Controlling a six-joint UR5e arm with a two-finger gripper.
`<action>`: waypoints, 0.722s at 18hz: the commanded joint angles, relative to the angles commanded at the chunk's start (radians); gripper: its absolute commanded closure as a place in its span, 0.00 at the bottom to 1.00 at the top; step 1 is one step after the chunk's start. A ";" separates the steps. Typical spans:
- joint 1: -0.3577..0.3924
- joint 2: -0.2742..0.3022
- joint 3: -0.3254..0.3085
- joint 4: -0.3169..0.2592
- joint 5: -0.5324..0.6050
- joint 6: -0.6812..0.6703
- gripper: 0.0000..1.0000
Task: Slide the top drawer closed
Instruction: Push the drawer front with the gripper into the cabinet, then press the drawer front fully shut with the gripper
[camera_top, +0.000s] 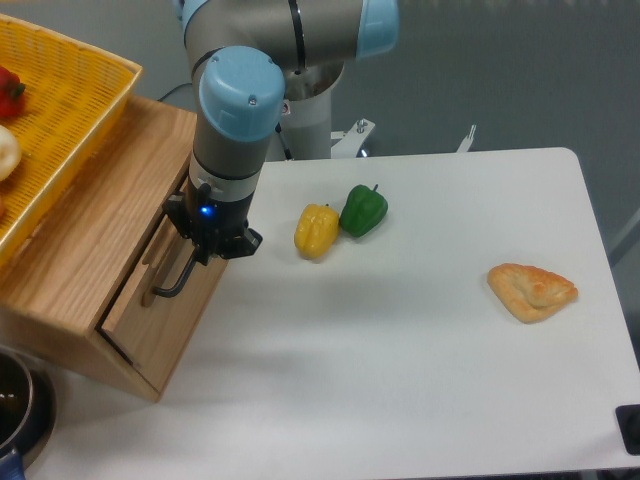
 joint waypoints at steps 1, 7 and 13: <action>0.000 0.000 0.000 0.000 0.000 0.000 0.86; -0.006 0.000 0.000 -0.002 0.000 0.000 0.85; -0.011 0.002 0.000 -0.002 0.000 -0.002 0.85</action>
